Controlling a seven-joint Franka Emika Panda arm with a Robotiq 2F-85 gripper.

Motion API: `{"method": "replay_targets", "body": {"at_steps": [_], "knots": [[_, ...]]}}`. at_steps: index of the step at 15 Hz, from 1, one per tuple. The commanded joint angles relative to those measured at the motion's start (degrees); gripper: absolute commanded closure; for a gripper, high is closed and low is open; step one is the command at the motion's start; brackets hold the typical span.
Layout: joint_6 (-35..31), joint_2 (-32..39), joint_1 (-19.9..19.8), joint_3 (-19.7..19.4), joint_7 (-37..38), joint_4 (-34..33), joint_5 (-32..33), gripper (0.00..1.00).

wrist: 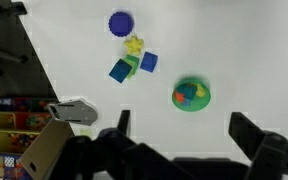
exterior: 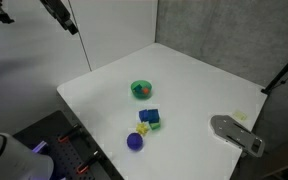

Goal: Put the yellow object inside the bowl

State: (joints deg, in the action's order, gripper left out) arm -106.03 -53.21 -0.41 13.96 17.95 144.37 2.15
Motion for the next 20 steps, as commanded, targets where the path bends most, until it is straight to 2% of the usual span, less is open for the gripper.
{"method": "replay_targets", "body": {"at_steps": [1, 6, 13, 17, 20], "knots": [[0.17, 2.60, 0.76, -0.65, -0.74, -2.06, -0.03, 0.00], [0.90, 7.85, 1.99, -2.97, -4.03, -4.85, -1.42, 0.00], [3.90, 17.21, 4.31, -12.05, -16.04, -8.46, -7.47, 0.00], [4.23, 23.41, 3.20, -14.94, -20.59, -9.46, -7.83, 0.00], [2.16, 28.49, 2.01, -15.74, -20.99, -8.50, -6.79, 0.00]]}}
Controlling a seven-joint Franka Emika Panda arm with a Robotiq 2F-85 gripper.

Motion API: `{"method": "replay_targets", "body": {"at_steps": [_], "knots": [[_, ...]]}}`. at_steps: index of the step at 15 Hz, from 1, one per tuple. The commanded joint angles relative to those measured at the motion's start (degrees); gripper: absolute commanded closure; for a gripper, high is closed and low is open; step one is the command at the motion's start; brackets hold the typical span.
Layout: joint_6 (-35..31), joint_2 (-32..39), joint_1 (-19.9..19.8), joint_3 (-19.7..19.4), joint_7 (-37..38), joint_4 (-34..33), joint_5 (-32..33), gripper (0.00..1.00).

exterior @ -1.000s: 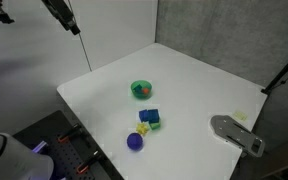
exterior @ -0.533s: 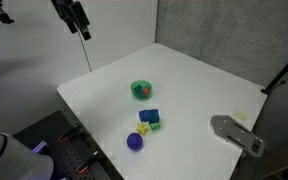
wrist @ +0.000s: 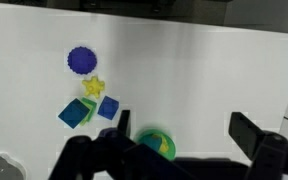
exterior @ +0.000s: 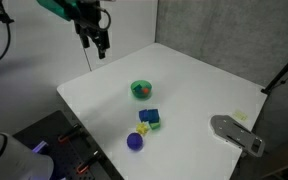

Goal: Put the yellow object inside the bowl

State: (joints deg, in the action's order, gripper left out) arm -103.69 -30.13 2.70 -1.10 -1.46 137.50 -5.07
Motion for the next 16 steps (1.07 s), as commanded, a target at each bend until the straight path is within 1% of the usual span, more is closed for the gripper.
{"method": "replay_targets", "body": {"at_steps": [1, 4, 9, 11, 13, 14, 15, 16], "knots": [[-0.99, 6.97, -1.51, -0.68, -1.13, -1.34, 0.73, 0.00], [-6.00, 11.44, -2.91, -0.54, 0.28, -0.10, 1.71, 0.00], [-18.11, 18.08, -5.19, -0.70, 2.45, 2.30, 4.64, 0.00], [-21.89, 20.54, -6.07, -1.05, 3.74, 3.17, 5.76, 0.00], [-23.29, 22.74, -6.69, -1.52, 4.21, 3.38, 6.19, 0.00], [-21.99, 23.37, -6.63, -1.91, 3.08, 3.04, 4.75, 0.00], [-22.26, 22.40, -6.27, -1.59, 2.53, 3.47, 5.04, 0.00], [-22.26, 23.18, -6.37, -1.83, 2.52, 3.47, 5.03, 0.00]]}}
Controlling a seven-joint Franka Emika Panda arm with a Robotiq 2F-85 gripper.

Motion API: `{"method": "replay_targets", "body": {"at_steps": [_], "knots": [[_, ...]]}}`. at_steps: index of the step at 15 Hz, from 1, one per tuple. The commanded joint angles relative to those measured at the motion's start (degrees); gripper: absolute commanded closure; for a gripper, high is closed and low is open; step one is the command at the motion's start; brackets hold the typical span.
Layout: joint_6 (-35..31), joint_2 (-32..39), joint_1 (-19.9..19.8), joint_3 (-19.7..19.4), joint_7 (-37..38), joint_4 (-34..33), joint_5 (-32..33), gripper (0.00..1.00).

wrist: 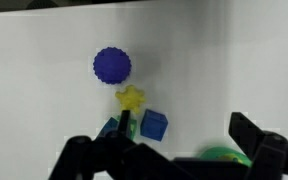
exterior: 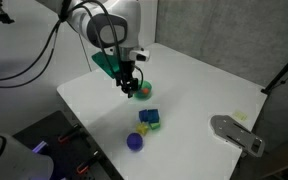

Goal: Put the yellow object inside the bowl

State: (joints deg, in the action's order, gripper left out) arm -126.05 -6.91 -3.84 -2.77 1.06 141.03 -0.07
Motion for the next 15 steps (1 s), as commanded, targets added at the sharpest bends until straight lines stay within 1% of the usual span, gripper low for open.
{"method": "replay_targets", "body": {"at_steps": [1, 4, 9, 12, 15], "knots": [[0.10, 0.40, 0.13, -0.29, 0.00, -0.07, 0.02, 0.00], [0.10, 0.56, 0.13, -0.31, 0.00, -0.11, 0.01, 0.00], [-9.17, 3.90, -0.54, -1.05, -0.88, 1.75, 1.54, 0.00], [-15.06, 7.62, -1.00, -1.64, -0.69, 2.80, 3.21, 0.00], [-19.49, 11.96, -1.59, -2.62, -0.44, 3.35, 5.02, 0.00]]}}
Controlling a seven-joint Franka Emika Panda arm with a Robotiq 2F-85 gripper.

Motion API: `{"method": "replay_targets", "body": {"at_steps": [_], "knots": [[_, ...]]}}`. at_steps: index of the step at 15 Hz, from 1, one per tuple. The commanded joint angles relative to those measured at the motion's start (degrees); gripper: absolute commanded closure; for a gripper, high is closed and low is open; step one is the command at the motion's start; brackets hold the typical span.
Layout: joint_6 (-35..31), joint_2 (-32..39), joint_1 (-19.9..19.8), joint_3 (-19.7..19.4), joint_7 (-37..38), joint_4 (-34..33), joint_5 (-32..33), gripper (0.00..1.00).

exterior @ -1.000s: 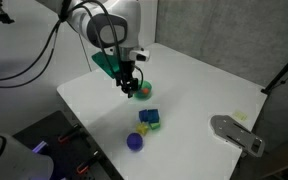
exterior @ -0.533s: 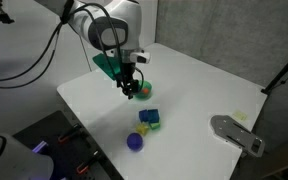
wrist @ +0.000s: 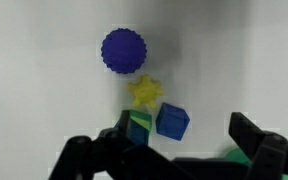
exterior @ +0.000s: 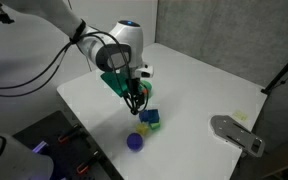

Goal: Put the yellow object inside the bowl

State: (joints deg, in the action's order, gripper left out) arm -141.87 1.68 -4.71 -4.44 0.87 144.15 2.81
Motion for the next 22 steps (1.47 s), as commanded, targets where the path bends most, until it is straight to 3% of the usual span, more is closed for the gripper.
{"method": "replay_targets", "body": {"at_steps": [1, 15, 18, 22], "knots": [[-5.01, 5.10, -0.91, -1.40, -0.29, 0.25, 2.60, 0.00], [-27.43, 21.94, -0.91, -7.11, -0.01, 0.26, 4.01, 0.00], [-29.94, 24.34, -0.70, -7.42, -0.09, -0.15, 3.33, 0.00], [-32.05, 26.00, -2.51, -5.02, -1.07, -0.62, 1.50, 0.00]]}}
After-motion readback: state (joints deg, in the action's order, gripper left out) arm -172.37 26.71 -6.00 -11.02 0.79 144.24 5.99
